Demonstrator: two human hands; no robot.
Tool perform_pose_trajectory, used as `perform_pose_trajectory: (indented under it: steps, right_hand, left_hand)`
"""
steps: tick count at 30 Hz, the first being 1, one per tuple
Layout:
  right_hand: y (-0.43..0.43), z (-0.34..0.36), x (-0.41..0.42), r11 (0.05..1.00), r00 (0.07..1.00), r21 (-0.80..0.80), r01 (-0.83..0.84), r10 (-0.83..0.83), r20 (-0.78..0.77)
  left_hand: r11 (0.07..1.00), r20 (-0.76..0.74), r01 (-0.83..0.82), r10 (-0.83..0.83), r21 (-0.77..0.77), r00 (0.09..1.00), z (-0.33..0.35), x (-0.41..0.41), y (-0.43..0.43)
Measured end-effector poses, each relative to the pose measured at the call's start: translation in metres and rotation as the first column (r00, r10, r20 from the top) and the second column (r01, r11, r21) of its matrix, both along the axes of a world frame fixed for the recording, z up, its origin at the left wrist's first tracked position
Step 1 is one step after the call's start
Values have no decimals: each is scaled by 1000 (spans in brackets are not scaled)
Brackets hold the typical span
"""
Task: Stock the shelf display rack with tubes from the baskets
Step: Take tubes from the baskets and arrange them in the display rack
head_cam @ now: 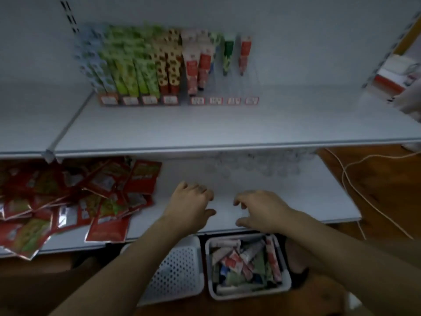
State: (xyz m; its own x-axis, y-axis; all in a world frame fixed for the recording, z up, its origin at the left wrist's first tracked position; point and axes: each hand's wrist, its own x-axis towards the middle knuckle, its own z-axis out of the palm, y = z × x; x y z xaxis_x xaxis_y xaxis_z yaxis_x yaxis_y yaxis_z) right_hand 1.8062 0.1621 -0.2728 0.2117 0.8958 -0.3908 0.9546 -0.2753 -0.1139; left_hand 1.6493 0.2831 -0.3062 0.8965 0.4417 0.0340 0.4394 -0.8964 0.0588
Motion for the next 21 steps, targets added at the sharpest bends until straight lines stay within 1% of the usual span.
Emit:
perform_pose_trajectory:
  steps: [4,7,10,11,14,17,21]
  right_hand:
    - [-14,-60,3,983,999,-179,44,-47,-14]
    - [-28,-94,4,950,996,-304,70,-84,-33]
    - [-42,-125,2,909,980,-394,138,-183,-80]
    - [-46,-135,2,896,978,-419,145,-194,-77]
    - [-51,-155,-1,871,985,-470,142,-171,-18]
    - [-48,-165,0,847,982,-513,139,-185,-40]
    - [-44,-199,-5,839,949,-495,226,-305,-83]
  left_hand:
    - [988,-134,-34,14,-149,991,-51,-1,-11]
    - [983,-268,-8,-43,-185,963,-88,-3,-26]
    - [974,-323,24,-99,-226,941,-116,1,-41]
    - [971,-338,42,-123,-237,933,-122,5,-46]
    - [966,-394,78,-173,-245,902,-140,14,-59]
    - [965,-381,77,-172,-252,909,-157,22,-64]
    - [961,-427,85,-196,-264,882,-183,25,-63]
